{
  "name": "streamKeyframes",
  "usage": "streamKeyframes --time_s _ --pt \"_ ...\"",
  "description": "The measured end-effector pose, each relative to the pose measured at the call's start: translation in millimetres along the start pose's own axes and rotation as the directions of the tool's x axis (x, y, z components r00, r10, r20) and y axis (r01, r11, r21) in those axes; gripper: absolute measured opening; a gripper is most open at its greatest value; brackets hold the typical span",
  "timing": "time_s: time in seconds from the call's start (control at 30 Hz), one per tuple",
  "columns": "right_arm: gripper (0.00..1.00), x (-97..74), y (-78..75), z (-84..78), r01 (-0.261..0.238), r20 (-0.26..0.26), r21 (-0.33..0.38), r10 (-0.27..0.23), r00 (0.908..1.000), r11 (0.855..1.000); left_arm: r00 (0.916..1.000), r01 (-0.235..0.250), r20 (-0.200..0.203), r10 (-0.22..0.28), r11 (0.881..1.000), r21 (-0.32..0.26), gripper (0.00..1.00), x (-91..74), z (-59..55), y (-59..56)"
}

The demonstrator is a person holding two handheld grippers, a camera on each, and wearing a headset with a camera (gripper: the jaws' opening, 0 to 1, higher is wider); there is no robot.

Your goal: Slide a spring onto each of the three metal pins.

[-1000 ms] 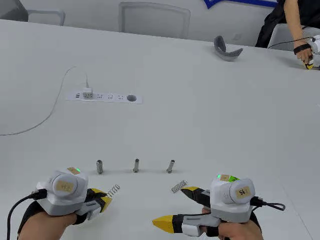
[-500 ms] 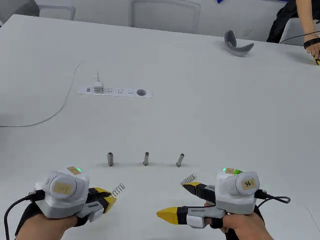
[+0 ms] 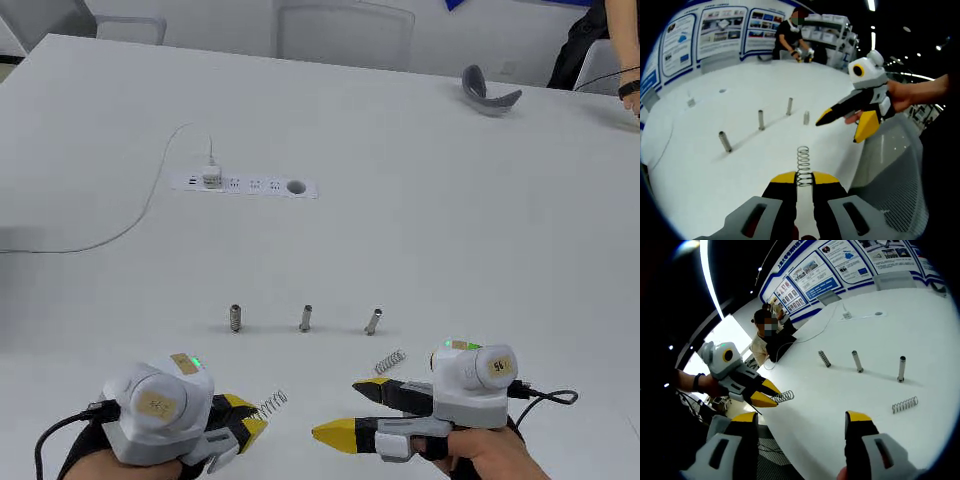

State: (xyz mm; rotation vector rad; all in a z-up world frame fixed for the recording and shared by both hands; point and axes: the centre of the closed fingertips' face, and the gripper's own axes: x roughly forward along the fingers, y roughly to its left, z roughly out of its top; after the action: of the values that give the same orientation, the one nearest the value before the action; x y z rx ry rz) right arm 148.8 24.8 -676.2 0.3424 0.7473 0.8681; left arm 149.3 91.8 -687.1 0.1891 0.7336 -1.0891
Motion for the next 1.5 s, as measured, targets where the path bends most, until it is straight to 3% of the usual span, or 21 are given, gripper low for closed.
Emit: streamKeyframes --time_s 0.23,0.33,0.47,1.0,1.3,1.5 --pt "0.62 4.9 8.1 -1.4 -0.053 -0.007 0.024 0.053 0.9986 0.998 0.9989 0.046 -0.009 -0.045 0.997 0.058 0.10 7.7 7.2 -19.2" --pt "0.58 5.8 10.2 0.5 -0.074 0.014 0.059 0.073 0.9972 0.996 0.9981 0.062 -0.007 -0.061 0.995 0.076 0.10 9.5 11.2 -25.7" --pt "0.52 6.5 11.2 -1.4 -0.080 0.010 0.061 0.080 0.9968 0.995 0.9970 0.077 -0.005 -0.077 0.992 0.102 0.10 11.2 14.9 -32.2" --pt "0.26 16.5 24.7 -3.3 -0.144 0.006 0.115 0.144 0.9895 0.983 0.9933 0.115 -0.011 -0.115 0.983 0.142 0.10 15.9 16.6 -42.5" --pt "0.20 16.6 28.5 3.4 -0.164 0.007 0.118 0.164 0.9864 0.979 0.9926 0.121 -0.024 -0.119 0.979 0.161 0.10 14.7 14.8 -39.7" --pt "0.15 13.6 36.5 13.8 -0.200 -0.005 0.084 0.201 0.9795 0.976 0.9923 0.123 -0.012 -0.123 0.976 0.181 0.10 14.3 24.7 -39.0"
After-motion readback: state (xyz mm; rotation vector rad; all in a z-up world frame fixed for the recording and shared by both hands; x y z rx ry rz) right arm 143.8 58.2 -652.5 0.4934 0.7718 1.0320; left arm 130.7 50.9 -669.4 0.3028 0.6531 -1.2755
